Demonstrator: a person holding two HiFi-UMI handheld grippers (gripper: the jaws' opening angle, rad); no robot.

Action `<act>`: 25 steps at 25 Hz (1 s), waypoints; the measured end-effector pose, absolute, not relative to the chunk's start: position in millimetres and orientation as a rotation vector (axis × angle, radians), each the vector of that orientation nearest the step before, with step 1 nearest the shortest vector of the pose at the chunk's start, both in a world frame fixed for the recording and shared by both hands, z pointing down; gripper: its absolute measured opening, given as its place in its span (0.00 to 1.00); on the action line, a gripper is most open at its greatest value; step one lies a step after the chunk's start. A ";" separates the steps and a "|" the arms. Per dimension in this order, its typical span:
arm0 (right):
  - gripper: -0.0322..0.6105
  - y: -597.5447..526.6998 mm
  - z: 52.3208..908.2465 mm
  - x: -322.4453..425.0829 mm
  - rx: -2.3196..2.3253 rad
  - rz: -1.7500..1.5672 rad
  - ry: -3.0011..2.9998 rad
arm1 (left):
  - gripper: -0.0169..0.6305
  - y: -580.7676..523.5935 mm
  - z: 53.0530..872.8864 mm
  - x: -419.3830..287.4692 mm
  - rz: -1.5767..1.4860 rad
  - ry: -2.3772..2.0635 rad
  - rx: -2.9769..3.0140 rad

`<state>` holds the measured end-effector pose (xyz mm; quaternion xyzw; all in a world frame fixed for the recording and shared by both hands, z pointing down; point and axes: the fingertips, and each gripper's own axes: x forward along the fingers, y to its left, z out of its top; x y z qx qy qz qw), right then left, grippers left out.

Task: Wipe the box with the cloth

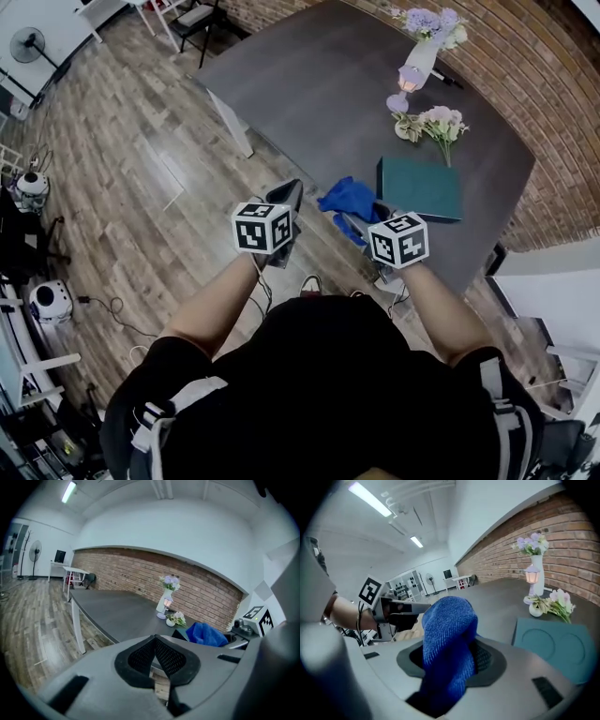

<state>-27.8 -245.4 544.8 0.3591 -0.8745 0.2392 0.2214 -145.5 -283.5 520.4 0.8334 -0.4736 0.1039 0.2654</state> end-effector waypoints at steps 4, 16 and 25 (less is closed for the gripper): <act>0.33 -274.5 522.6 19.2 1.204 0.646 -2.386 | 0.04 -285.9 523.2 -146.5 0.267 -1.218 2.280; 0.33 -221.1 459.4 262.9 1.912 0.561 -2.035 | 0.04 -275.2 489.3 -37.9 0.295 -1.000 2.505; 0.33 -133.0 453.9 315.8 1.991 0.451 -2.017 | 0.04 -196.0 467.5 37.2 0.332 -0.990 2.584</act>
